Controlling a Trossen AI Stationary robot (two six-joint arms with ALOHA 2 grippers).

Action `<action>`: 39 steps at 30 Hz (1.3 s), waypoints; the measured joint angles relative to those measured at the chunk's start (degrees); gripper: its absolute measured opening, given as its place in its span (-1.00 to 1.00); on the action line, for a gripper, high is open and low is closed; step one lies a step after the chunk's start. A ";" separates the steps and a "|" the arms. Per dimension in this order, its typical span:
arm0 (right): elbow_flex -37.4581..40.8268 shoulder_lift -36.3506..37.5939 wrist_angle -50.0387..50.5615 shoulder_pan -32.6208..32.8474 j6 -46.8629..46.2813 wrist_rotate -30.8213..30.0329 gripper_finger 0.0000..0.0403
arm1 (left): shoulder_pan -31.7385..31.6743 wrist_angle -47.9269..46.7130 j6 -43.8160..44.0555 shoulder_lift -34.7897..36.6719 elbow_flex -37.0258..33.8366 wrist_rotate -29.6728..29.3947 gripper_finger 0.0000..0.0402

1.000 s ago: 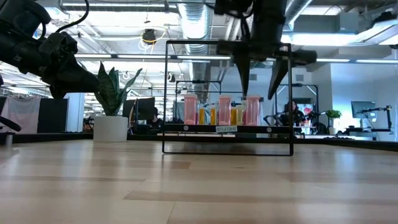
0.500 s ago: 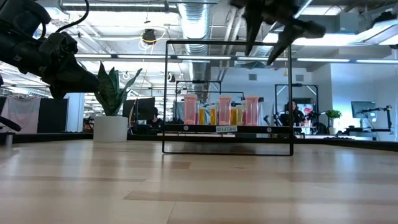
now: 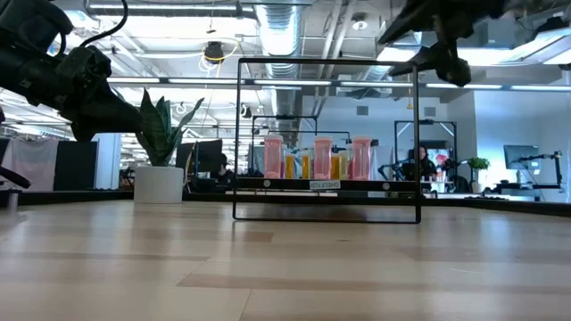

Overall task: Pick and place medicine bottles onto shelf by color
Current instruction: Return to Home Position

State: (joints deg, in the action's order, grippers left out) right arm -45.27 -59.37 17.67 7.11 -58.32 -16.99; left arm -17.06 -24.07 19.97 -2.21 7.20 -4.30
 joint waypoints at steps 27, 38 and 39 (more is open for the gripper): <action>38.68 23.27 -56.22 -27.80 42.33 46.43 0.22 | 0.00 0.01 0.00 -0.01 -0.01 -0.01 -0.36; 44.78 25.35 -62.40 -29.81 42.45 47.10 0.22 | 0.00 -0.01 0.00 0.01 0.00 -0.02 -0.36; 44.78 25.35 -62.62 -29.78 42.49 47.06 0.22 | -0.01 0.00 0.00 0.01 0.00 -0.02 -0.36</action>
State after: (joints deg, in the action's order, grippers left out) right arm -0.49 -34.02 -44.95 -22.68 -15.83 30.07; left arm -17.07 -24.06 19.97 -2.20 7.19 -4.32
